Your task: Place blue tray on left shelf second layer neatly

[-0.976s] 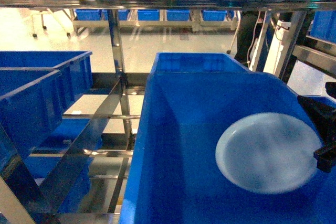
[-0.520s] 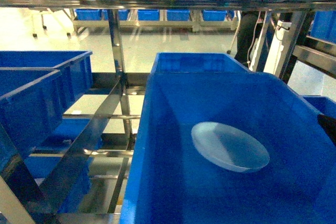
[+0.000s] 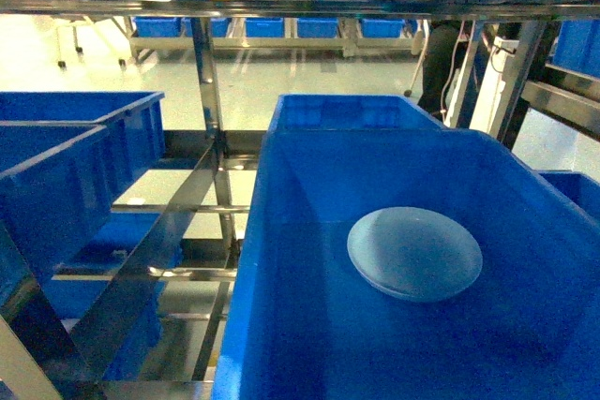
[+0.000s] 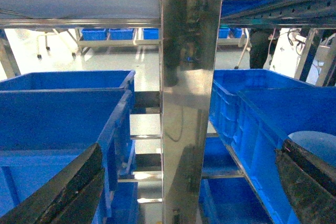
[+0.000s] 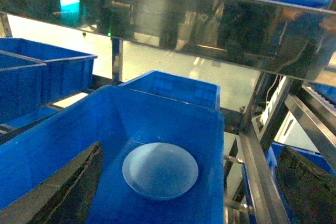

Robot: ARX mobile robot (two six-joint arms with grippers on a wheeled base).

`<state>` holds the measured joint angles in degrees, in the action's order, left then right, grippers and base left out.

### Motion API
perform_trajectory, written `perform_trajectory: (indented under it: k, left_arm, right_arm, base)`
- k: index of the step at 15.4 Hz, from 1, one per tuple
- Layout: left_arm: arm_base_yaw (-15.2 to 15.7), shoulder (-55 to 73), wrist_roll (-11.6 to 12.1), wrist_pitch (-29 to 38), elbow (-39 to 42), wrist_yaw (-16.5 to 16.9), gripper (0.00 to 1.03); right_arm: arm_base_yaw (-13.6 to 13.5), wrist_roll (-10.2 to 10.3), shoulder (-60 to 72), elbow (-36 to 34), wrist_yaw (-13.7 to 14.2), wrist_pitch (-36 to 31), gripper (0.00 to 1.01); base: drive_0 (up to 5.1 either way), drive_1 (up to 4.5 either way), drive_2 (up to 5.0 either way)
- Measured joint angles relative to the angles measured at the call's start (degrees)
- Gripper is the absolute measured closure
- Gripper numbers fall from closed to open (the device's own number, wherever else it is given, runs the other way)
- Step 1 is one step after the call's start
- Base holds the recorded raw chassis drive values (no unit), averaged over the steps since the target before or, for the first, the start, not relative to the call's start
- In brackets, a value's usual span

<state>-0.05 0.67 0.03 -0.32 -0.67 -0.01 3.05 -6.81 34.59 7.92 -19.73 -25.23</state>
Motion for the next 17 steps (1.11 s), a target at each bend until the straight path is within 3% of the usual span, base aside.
perform_trajectory:
  k: [1, 3, 4, 5, 9, 10, 12, 17]
  left_arm:
    - [0.0, 0.0, 0.0, 0.0, 0.0, 0.0, 0.05]
    - [0.0, 0.0, 0.0, 0.0, 0.0, 0.0, 0.05]
    - [0.0, 0.0, 0.0, 0.0, 0.0, 0.0, 0.05]
    - [0.0, 0.0, 0.0, 0.0, 0.0, 0.0, 0.05]
    - [0.0, 0.0, 0.0, 0.0, 0.0, 0.0, 0.05]
    - [0.0, 0.0, 0.0, 0.0, 0.0, 0.0, 0.05]
    - [0.0, 0.0, 0.0, 0.0, 0.0, 0.0, 0.05]
    - [0.0, 0.0, 0.0, 0.0, 0.0, 0.0, 0.05]
  right_arm:
    - [-0.5, 1.0, -0.3, 0.0, 1.9, -0.6, 0.05]
    - [-3.1, 4.0, -2.3, -1.5, 14.5, -0.2, 0.23]
    - [-3.0, 4.7, -3.6, -2.3, 18.0, 0.4, 0.32]
    - [-3.0, 5.5, -5.4, -3.2, 19.7, 1.3, 0.45]
    - [-3.0, 6.0, -10.6, -4.9, 19.7, 4.6, 0.85]
    - [-3.0, 5.9, -12.5, -5.3, 19.7, 5.9, 1.00]
    - [-3.0, 6.3, -14.9, -7.2, 19.7, 5.2, 0.99]
    - [-3.0, 6.3, -20.6, -7.2, 19.7, 11.1, 0.99]
  base:
    - [0.0, 0.00, 0.0]
    - [0.0, 0.00, 0.0]
    - [0.0, 0.00, 0.0]
    - [0.0, 0.00, 0.0]
    - [0.0, 0.00, 0.0]
    - [0.0, 0.00, 0.0]
    - [0.0, 0.00, 0.0]
    - [0.0, 0.00, 0.0]
